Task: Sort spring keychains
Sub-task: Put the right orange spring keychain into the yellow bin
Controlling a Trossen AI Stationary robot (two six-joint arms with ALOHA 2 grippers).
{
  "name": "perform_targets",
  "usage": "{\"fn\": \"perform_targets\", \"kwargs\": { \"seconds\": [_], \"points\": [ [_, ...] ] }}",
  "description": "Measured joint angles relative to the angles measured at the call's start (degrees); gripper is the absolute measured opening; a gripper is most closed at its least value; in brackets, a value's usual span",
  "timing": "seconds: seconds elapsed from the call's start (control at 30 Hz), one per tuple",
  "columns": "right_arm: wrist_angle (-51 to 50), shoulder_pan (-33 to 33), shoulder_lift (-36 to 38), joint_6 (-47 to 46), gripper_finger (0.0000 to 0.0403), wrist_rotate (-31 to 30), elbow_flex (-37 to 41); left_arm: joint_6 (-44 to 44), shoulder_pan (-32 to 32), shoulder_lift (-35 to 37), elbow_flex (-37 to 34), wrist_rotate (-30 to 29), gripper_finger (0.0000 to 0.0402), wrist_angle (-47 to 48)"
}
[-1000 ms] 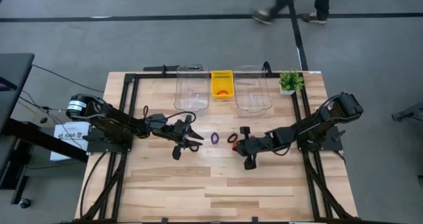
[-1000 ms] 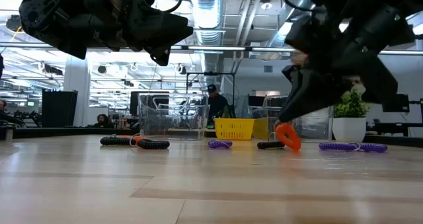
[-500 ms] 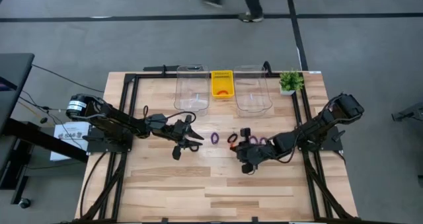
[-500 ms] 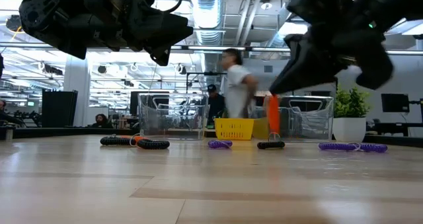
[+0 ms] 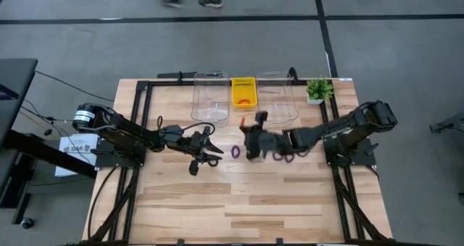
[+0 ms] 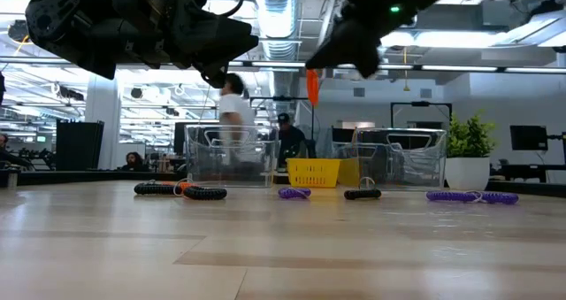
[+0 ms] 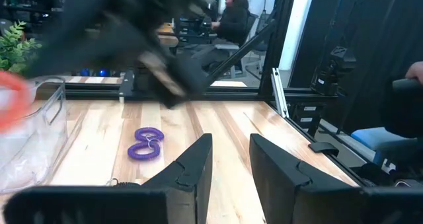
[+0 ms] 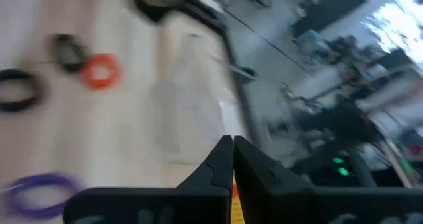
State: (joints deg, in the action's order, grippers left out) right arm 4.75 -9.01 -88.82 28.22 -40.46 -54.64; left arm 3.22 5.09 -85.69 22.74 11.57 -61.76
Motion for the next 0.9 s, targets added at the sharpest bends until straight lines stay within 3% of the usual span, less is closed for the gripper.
{"fn": "perform_targets", "kwargs": {
  "seconds": [0.1, 0.3, 0.53, 0.7, 0.9],
  "points": [
    [-0.04, 5.06, 0.00, 0.76, 0.0000, 2.11, -1.33, 0.00, -0.01, 0.00, 0.00, 0.00, 0.0099, 0.00],
    [-0.02, 15.94, 0.00, 0.26, 0.0000, 14.57, -3.10, 0.00, -0.01, 0.00, 0.00, 0.00, 0.0099, 0.02],
    [0.02, 26.13, 0.00, -10.57, 0.0000, 25.54, -4.67, 0.00, -0.59, 0.00, 0.00, 0.00, 0.0099, 0.02],
    [-0.03, 30.35, -0.16, -15.35, 0.0000, 31.57, -4.67, 0.00, -0.75, 0.00, 0.00, 0.00, 0.0099, 0.02],
    [0.17, 32.12, -1.18, -17.26, 0.0000, 33.19, -4.76, 0.00, -0.75, -0.02, 0.02, -0.02, 0.0099, 0.02]
  ]
}}
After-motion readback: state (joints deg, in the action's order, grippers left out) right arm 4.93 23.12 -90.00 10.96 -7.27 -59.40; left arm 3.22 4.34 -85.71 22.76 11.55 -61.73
